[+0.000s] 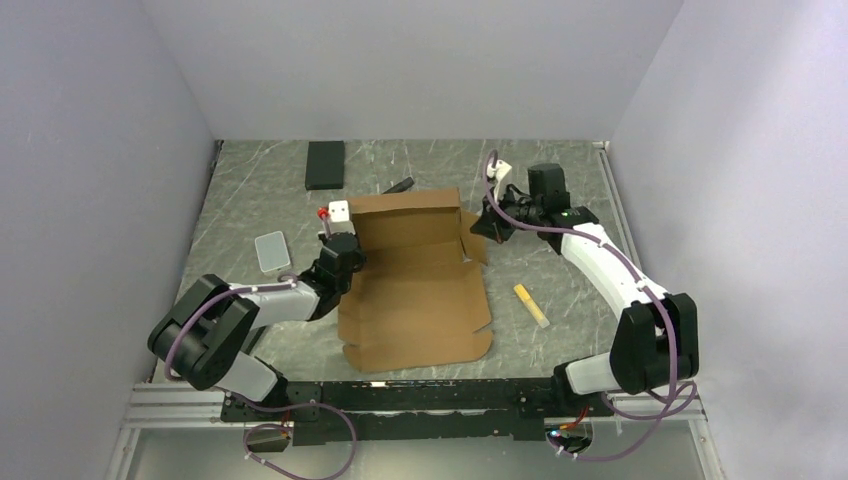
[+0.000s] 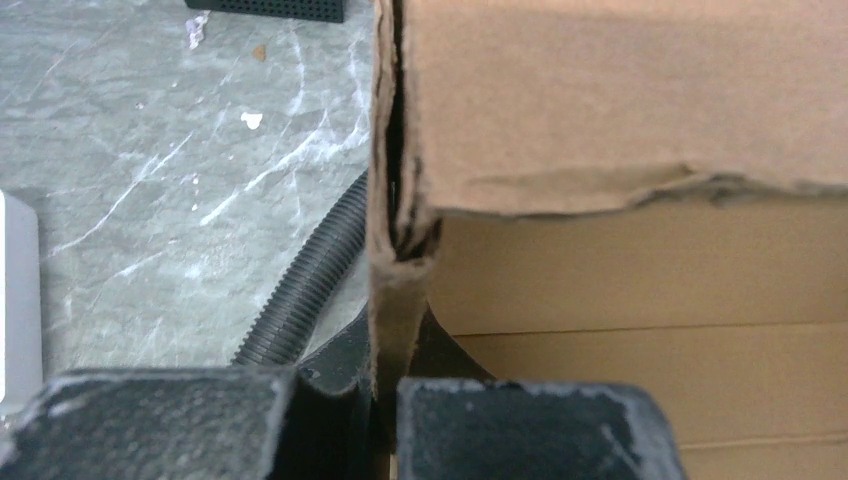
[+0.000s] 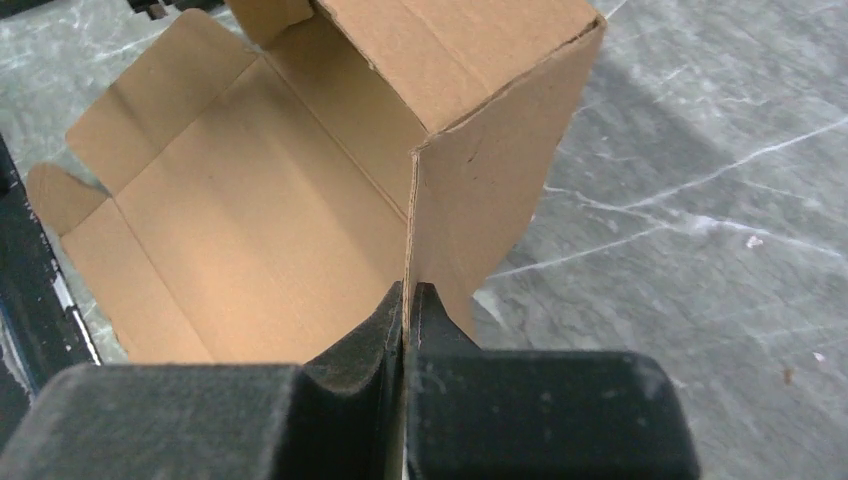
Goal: Fold the paper box
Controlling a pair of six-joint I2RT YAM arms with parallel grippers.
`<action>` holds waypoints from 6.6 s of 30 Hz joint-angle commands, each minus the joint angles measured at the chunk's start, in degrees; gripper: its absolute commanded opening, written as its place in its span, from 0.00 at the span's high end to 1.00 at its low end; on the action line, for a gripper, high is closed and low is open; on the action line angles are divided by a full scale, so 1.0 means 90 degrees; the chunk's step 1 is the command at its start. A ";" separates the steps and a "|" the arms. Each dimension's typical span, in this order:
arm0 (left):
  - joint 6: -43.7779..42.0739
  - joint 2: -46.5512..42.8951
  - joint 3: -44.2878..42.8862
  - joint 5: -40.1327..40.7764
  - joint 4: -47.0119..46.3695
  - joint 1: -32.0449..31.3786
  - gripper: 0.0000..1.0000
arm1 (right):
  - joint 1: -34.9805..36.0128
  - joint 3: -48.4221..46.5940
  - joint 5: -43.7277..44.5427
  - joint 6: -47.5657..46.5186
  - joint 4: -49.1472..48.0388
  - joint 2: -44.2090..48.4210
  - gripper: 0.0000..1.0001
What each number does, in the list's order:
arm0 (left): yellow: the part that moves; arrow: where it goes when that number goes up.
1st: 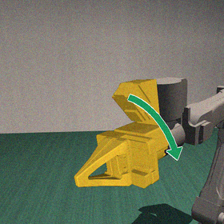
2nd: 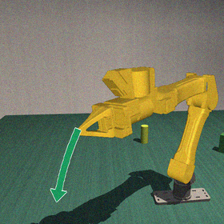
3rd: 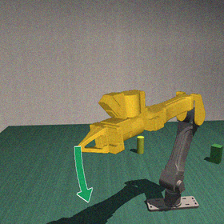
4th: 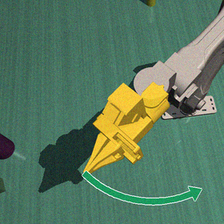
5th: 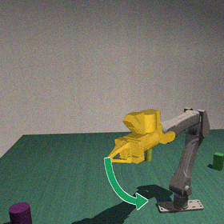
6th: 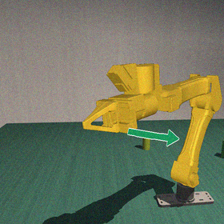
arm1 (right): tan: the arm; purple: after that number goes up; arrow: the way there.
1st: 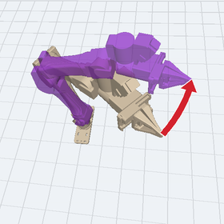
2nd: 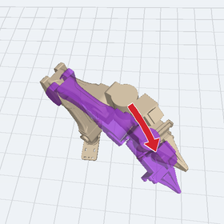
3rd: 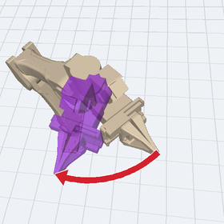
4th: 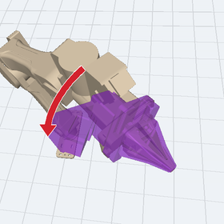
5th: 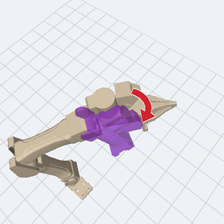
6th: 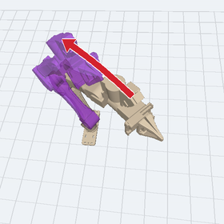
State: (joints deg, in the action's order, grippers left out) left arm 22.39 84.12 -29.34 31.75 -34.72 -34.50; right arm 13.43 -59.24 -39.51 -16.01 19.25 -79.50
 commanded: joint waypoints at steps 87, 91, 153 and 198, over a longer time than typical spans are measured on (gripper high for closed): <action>-0.0224 0.0453 -0.0640 0.1347 -0.0042 -0.1038 1.00 | 0.0263 -0.2269 0.1643 0.1364 0.1200 -0.1714 1.00; -0.0584 0.0360 -0.0538 0.1389 -0.0321 -0.1040 1.00 | 0.0117 -0.2659 0.1669 0.0972 0.1584 -0.1737 1.00; 0.1258 -0.0207 -0.1115 0.1285 0.1652 -0.1080 1.00 | -0.0922 -0.1198 -0.0059 0.3045 0.0565 -0.1011 1.00; 0.0466 0.0458 -0.2066 0.1862 0.1987 -0.1423 1.00 | -0.0335 -0.3461 0.0985 0.5074 0.1821 -0.2655 1.00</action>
State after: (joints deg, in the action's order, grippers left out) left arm 28.14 88.07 -45.39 49.65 -14.31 -45.47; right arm 9.32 -85.23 -30.46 25.54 35.59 -101.89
